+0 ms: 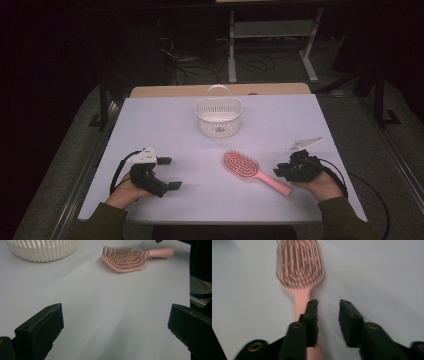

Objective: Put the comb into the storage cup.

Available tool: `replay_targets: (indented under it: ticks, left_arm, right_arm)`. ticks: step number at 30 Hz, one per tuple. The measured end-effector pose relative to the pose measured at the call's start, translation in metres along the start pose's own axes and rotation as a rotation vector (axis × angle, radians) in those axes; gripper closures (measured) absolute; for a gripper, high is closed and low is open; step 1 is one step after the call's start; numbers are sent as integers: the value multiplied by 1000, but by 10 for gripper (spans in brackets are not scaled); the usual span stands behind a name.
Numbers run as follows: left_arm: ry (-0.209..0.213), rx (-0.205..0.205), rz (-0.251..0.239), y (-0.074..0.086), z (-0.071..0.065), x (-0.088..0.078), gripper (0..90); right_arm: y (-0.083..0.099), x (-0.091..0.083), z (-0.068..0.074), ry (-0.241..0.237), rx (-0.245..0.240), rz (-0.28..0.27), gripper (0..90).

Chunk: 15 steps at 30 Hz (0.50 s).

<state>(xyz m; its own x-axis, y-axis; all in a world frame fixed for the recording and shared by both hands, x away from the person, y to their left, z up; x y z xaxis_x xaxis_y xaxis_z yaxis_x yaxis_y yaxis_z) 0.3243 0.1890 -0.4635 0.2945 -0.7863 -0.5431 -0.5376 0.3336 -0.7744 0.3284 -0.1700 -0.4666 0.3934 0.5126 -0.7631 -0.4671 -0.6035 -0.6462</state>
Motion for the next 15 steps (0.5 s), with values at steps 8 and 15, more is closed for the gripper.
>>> replay_targets:
  ticks: [8,15]
  left_arm:
    - [0,1,1,0,0,0,0]
    - [1,4,2,0,0,0,0]
  right_arm:
    - [-18,2,2,41,14,-134,281]
    - [-21,11,8,34,-15,-194,56]
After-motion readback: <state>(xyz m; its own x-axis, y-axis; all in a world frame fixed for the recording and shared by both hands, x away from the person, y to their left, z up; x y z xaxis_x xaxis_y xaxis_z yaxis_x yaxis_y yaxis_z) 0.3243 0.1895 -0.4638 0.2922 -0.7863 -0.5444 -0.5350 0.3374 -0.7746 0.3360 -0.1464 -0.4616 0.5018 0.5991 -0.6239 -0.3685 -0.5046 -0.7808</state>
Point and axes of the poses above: each handheld gripper's, and its own axes: x roughly forward along the jaws, y roughly out of its underside, z roughly to its left, the point moved 8 cm from there along x, roughly forward along the jaws, and after that the axes turned 11 degrees about -x, right-handed, at the moved point
